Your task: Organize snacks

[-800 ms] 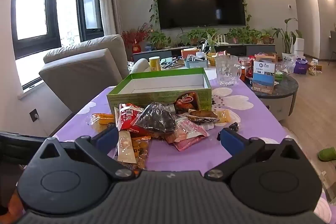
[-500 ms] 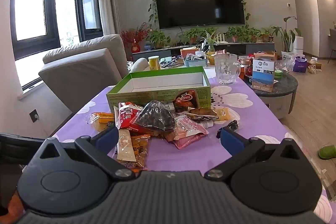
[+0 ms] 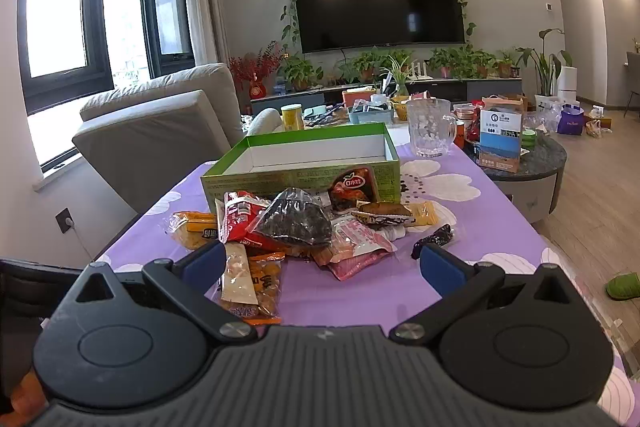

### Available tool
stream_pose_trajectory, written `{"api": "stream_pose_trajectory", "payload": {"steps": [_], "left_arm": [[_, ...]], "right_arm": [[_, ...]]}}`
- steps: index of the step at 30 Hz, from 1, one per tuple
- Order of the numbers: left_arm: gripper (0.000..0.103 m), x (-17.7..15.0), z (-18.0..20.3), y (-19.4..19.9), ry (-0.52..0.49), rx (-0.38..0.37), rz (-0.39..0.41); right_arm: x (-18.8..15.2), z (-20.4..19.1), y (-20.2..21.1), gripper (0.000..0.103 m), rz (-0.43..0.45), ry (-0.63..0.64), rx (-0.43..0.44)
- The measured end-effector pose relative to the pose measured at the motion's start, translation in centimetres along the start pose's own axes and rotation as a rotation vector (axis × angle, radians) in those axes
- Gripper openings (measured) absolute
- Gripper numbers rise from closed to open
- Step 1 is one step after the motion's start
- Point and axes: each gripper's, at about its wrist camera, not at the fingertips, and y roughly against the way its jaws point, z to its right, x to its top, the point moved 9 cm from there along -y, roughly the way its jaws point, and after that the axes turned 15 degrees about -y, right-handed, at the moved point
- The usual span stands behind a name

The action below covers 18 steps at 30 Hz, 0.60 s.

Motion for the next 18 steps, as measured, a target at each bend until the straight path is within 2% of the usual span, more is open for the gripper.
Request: {"api": "stream_pose_trajectory", "payload": {"steps": [18], "left_arm": [[0.079,-0.31,0.23,-0.25,0.004,-0.005,-0.012]], "right_arm": [[-0.02,0.18,-0.03,0.058,-0.008,-0.009,-0.009]]}}
